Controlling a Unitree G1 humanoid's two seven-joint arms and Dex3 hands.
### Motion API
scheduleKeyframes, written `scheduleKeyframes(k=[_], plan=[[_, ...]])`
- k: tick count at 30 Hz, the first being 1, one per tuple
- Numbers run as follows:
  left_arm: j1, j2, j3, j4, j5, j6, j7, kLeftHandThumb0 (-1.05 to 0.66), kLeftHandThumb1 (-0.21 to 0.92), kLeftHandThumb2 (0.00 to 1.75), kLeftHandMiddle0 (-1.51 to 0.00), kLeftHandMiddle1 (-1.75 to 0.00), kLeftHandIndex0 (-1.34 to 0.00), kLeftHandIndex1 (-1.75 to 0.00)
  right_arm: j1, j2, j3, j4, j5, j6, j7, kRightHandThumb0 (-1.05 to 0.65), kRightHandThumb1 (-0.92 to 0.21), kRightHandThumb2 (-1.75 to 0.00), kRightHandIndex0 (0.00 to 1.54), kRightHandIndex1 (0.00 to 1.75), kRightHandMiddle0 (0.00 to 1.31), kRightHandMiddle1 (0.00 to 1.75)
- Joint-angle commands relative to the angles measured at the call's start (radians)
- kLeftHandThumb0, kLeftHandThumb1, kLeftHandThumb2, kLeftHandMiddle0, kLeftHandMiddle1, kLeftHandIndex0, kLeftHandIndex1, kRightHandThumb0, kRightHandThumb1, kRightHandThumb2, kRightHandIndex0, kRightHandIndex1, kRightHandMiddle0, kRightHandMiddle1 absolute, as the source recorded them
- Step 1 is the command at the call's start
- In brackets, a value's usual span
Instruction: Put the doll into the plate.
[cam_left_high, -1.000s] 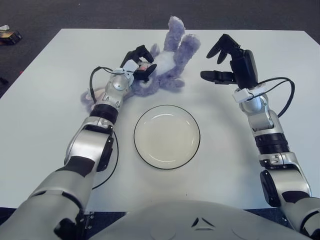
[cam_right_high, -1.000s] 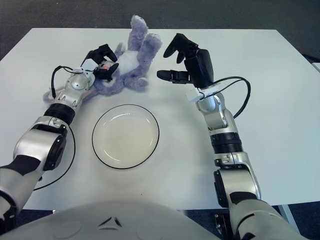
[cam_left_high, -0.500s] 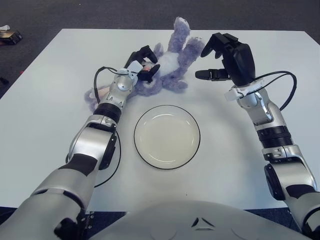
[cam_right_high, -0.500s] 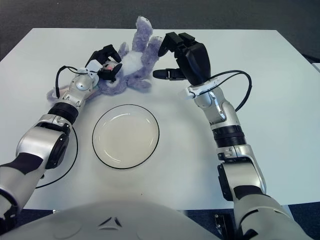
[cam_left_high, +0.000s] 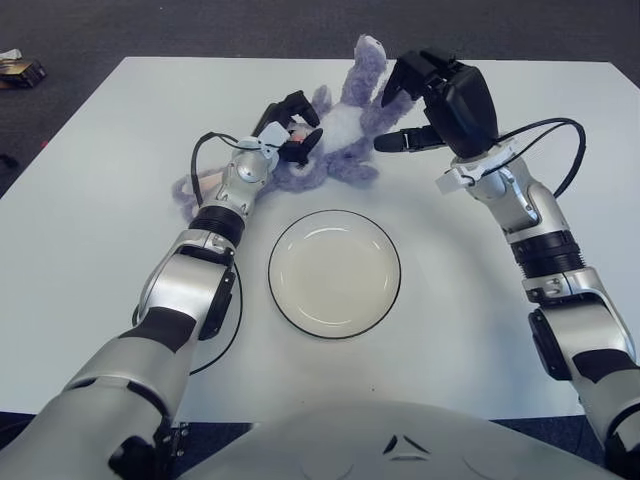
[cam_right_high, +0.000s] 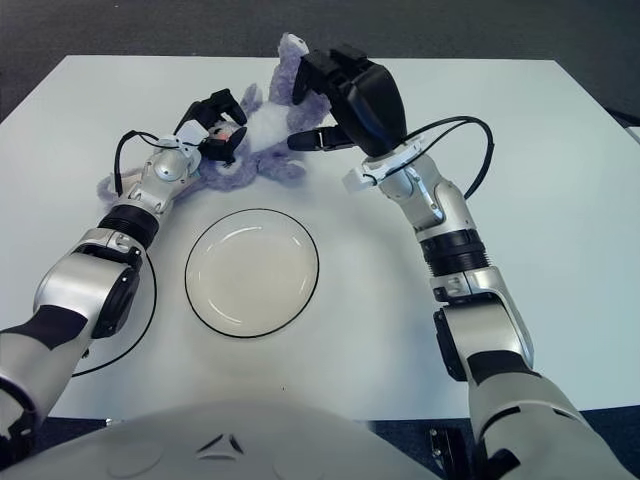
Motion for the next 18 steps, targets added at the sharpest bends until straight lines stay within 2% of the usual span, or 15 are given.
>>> scheduleKeyframes(k=[1, 6, 8, 10, 17, 18], plan=[[0.018, -0.009, -0.008, -0.016, 0.005, 0.002, -0.013, 0.16, 0.40, 1.00, -0.79, -1.75, -0.58, -1.75, -0.028, -0.009, 0.003, -0.026, 0.015, 0.025, 0.032, -0.02, -0.92, -0.34, 0.48, 1.44, 0.23, 1.52], [0.020, -0.009, -0.008, -0.021, 0.005, 0.005, -0.014, 0.16, 0.39, 1.01, -0.79, -1.75, -0.58, -1.75, -0.025, -0.009, 0.003, -0.035, 0.018, 0.034, 0.040, -0.01, -0.92, -0.35, 0.47, 1.44, 0.22, 1.52], [0.036, -0.016, -0.008, -0.048, -0.002, -0.015, -0.020, 0.16, 0.39, 1.01, -0.80, -1.75, -0.58, -1.75, -0.115, 0.006, 0.011, 0.053, 0.031, 0.050, 0.063, -0.01, -0.92, -0.36, 0.45, 1.45, 0.21, 1.54], [0.044, -0.019, -0.009, -0.065, -0.006, -0.022, -0.024, 0.15, 0.39, 1.01, -0.80, -1.75, -0.59, -1.75, -0.162, 0.011, 0.017, 0.101, 0.040, 0.054, 0.075, -0.01, -0.92, -0.38, 0.42, 1.48, 0.19, 1.57], [0.061, -0.025, -0.006, -0.107, -0.013, -0.004, -0.041, 0.15, 0.38, 1.01, -0.80, -1.75, -0.59, -1.75, -0.201, -0.003, 0.031, 0.150, 0.071, 0.022, 0.095, 0.00, -0.92, -0.42, 0.34, 1.48, 0.18, 1.67], [0.062, -0.027, -0.003, -0.112, -0.019, -0.001, -0.049, 0.15, 0.38, 1.01, -0.80, -1.75, -0.59, -1.75, -0.206, -0.004, 0.032, 0.154, 0.079, 0.018, 0.103, -0.07, -0.92, -0.43, 0.33, 1.33, 0.20, 1.67]])
